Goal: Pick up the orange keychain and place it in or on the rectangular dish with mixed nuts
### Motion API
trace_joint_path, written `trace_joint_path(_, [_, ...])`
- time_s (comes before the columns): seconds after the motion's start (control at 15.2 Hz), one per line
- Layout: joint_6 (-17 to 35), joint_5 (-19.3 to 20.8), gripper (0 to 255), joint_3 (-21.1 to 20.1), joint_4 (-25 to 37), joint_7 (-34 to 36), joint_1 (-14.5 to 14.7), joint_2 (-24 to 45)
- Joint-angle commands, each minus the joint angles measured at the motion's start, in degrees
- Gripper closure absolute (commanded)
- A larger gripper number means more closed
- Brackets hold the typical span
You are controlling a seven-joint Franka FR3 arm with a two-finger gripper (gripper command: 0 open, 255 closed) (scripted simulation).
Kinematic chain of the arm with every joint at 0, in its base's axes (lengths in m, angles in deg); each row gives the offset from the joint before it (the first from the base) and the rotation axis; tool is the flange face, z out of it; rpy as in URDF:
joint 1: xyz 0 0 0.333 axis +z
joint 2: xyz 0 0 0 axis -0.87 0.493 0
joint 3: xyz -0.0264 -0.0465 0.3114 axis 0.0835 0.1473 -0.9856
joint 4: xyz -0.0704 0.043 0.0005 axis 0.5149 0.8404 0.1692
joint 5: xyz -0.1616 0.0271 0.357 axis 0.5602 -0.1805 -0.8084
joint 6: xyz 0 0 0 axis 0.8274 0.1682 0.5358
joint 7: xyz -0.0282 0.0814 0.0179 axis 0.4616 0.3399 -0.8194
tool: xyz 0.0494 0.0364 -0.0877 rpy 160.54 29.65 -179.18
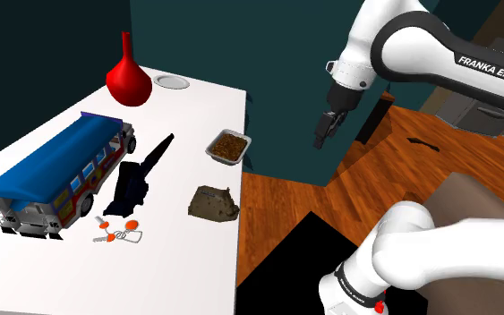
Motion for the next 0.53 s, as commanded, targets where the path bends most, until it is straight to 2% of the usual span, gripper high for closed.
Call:
trace_joint_path(0.0, [0.00, 0.00, 0, 0.00, 0.00, 0.00, 0.00, 0.00])
trace_joint_path(0.46, [8.70, -4.25, 0, -5.43, 0.02, 4.76, 3.29, 8.74])
